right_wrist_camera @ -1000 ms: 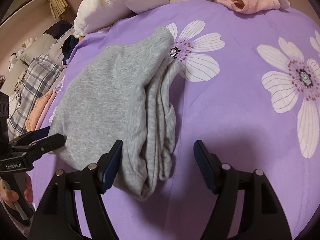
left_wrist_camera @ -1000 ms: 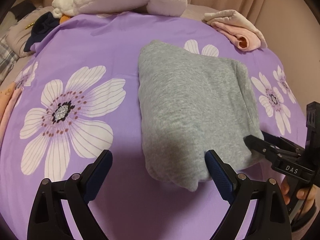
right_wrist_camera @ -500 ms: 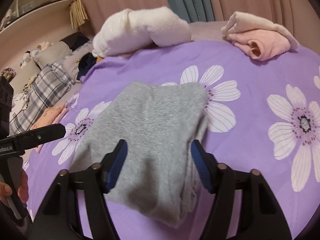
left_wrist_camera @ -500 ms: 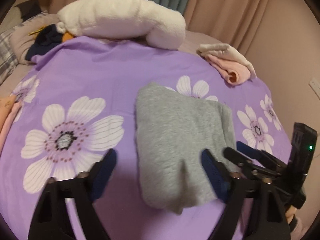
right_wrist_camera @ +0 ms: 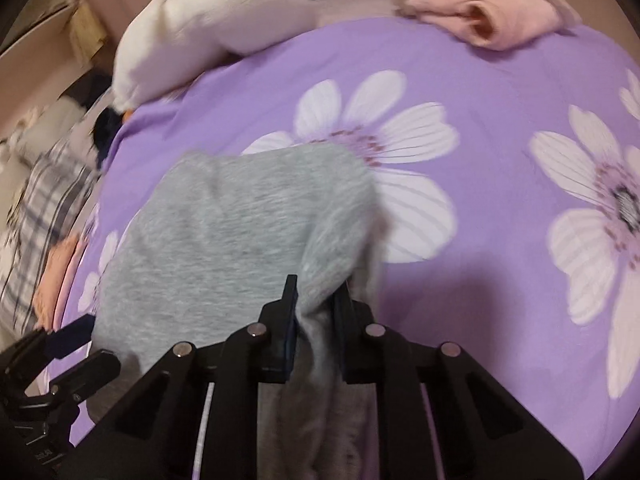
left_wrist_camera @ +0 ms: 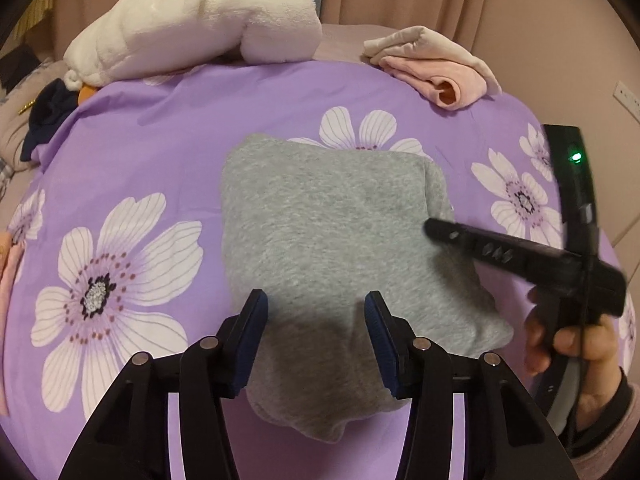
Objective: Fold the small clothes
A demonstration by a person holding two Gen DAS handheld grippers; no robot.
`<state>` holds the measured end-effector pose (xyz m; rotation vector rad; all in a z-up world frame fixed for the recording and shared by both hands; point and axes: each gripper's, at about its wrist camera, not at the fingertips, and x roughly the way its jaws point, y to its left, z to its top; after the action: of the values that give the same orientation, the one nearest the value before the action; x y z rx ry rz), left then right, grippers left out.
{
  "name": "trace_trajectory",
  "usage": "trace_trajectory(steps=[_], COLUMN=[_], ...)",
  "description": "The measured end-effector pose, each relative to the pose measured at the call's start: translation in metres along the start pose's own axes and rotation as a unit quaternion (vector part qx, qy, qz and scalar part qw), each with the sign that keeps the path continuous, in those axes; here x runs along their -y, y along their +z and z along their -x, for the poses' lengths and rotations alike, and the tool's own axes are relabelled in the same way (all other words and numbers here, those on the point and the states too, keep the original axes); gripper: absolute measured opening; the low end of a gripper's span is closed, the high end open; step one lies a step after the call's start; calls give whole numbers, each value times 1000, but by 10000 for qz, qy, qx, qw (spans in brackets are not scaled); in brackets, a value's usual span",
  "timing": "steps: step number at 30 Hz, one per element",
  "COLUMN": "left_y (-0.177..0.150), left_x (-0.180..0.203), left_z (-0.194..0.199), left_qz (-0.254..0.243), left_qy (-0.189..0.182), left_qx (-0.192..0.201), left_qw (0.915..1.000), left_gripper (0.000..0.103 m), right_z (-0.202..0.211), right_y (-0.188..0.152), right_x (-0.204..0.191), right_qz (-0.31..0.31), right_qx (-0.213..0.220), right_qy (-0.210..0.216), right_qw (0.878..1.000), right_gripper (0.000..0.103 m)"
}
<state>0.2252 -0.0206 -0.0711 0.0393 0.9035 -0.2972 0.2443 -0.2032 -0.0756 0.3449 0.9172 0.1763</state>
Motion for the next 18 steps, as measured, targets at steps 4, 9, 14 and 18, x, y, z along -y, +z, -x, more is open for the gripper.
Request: trace_trajectory(steps=[4,9,14,18], left_y=[-1,-4,-15,-23], left_x=[0,-3,3,9], left_z=[1,9,28,50], left_qz=[-4,194,174,133], left_qy=[51,-21,64,95], left_qx=[-14,-17,-10,52], left_qw=[10000,9998,9998,9999], left_gripper=[49,49,49,49], right_z=[34,60,36,55], right_y=[-3,-25,-48,-54], right_x=[6,-24,-26,-19], right_qz=[2,810,952,649], right_qx=[476,609,-104,-85], right_qy=[-294,265,7,36], right_qw=[9984,9945,9954,9978], right_gripper=[35,35,35,37])
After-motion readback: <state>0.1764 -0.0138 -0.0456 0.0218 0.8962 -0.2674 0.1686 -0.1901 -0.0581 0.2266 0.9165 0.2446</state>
